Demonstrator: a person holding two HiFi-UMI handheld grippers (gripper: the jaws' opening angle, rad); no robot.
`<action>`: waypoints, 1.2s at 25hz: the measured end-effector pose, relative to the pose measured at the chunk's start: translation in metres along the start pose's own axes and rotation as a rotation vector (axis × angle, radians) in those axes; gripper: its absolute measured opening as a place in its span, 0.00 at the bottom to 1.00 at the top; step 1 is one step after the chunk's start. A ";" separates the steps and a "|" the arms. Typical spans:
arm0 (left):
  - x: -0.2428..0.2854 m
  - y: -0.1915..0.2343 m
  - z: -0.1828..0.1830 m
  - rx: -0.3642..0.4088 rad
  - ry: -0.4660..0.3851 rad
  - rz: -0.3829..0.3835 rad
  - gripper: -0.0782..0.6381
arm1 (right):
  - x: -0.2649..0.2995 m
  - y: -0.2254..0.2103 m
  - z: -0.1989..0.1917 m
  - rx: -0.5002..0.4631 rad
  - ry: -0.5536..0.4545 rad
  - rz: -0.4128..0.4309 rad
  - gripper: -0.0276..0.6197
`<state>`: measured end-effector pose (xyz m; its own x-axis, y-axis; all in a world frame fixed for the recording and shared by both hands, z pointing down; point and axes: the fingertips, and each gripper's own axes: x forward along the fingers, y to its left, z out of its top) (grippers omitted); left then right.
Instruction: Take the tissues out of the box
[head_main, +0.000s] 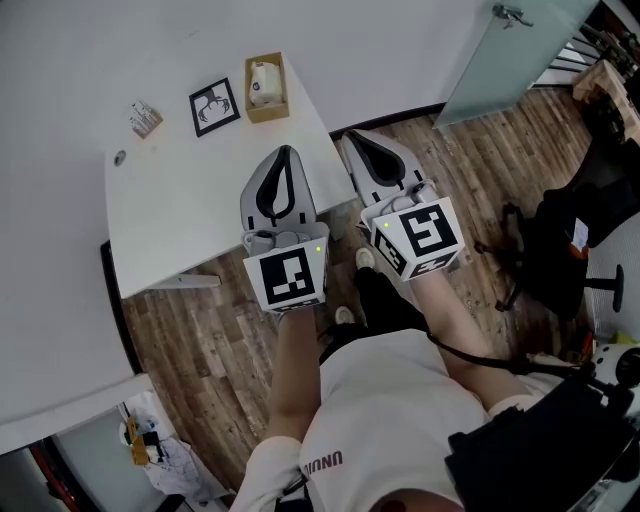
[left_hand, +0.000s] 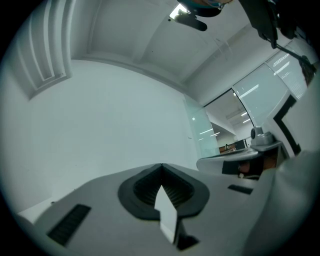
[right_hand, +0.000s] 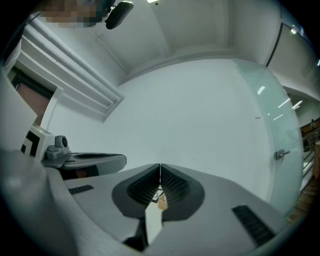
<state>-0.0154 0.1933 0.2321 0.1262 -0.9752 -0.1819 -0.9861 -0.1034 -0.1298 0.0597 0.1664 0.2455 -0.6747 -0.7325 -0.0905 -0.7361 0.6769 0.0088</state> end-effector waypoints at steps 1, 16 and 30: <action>0.005 0.003 0.000 0.000 -0.002 0.007 0.13 | 0.005 -0.003 0.000 0.001 -0.003 0.002 0.07; 0.097 0.044 -0.023 0.011 0.030 0.126 0.13 | 0.106 -0.061 -0.011 0.049 -0.003 0.077 0.07; 0.156 0.071 -0.042 0.089 0.084 0.282 0.13 | 0.171 -0.102 -0.016 0.062 -0.002 0.209 0.07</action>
<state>-0.0702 0.0260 0.2350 -0.1644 -0.9761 -0.1419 -0.9672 0.1878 -0.1708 0.0184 -0.0290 0.2451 -0.8121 -0.5757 -0.0956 -0.5753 0.8172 -0.0338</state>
